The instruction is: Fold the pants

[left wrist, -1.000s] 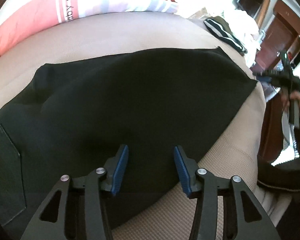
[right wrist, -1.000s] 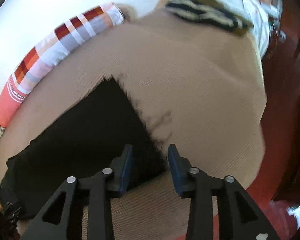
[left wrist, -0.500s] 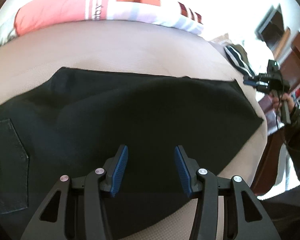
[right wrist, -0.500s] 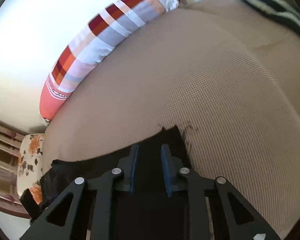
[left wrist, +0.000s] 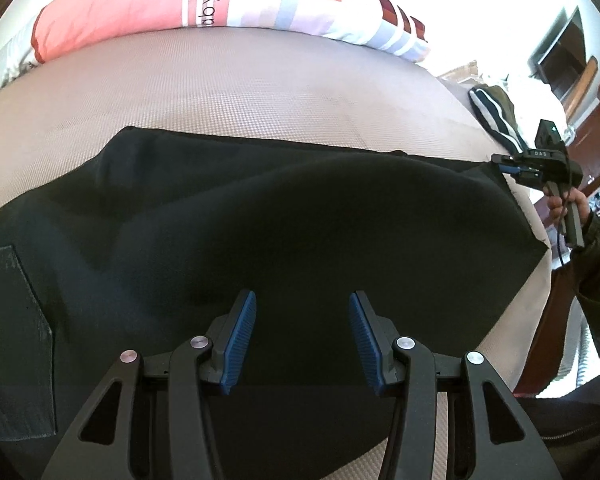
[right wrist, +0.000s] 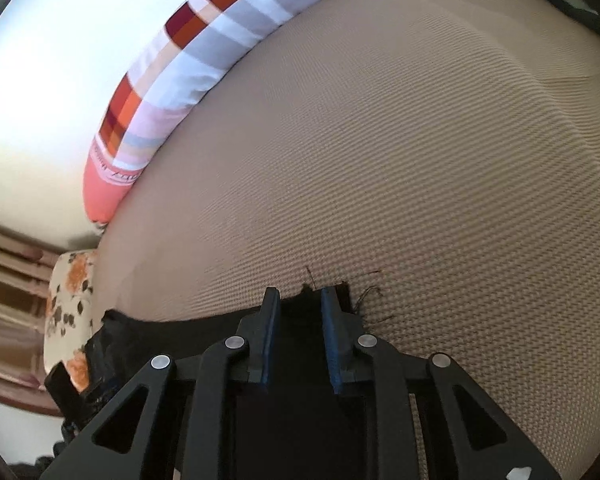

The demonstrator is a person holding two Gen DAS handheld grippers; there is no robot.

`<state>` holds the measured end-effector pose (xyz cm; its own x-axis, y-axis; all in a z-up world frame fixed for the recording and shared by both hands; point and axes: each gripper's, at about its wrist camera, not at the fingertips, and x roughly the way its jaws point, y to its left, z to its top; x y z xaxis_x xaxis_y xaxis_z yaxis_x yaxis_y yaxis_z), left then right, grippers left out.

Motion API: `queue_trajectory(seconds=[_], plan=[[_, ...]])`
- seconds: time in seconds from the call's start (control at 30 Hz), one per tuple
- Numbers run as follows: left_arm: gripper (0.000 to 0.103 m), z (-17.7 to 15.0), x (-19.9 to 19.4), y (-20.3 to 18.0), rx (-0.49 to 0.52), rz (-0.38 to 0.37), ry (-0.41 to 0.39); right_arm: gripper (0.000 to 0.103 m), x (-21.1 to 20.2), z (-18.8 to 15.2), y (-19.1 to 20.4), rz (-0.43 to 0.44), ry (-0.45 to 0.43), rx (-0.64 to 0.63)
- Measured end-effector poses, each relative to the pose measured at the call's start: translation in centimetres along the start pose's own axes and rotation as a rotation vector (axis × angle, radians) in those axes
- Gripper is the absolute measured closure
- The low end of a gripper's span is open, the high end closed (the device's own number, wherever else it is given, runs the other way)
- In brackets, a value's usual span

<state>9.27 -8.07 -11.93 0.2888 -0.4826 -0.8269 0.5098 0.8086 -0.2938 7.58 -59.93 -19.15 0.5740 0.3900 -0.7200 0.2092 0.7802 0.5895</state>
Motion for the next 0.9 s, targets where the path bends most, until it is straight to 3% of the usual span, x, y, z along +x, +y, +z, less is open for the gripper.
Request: queue_trajectory(seconds=[0.13,0.3,0.4,0.57,0.77,0.9], plan=[[0.053,0.3,0.2,0.1,0.001,0.003,-0.009,0.099,0.0,-0.6,0.6,-0.085,-0.041,-0.004],[0.053,0.7,0.1,-0.1,0.003,0.022,-0.017,0.101,-2.5,-2.5,4.6,-0.276,-0.239,-0.090],[0.053,0.9,-0.2,-0.3,0.015,0.034,-0.045,0.101,-4.4,-2.8,5.5,-0.304,-0.343,-0.094],[0.053,1.4,0.4,0.3,0.006,0.063,-0.062,0.101,-1.8,-2.2,4.0,-0.367,-0.300,-0.069],[0.053,1.4,0.6,0.8,0.000,0.046,-0.066,0.101,0.5,-2.0,2.7,-0.416,-0.272,-0.040],[0.053,1.5,0.6,0.7,0.014,0.049,-0.065,0.081,-0.2,-2.2,2.9,-0.431,-0.264,-0.020]])
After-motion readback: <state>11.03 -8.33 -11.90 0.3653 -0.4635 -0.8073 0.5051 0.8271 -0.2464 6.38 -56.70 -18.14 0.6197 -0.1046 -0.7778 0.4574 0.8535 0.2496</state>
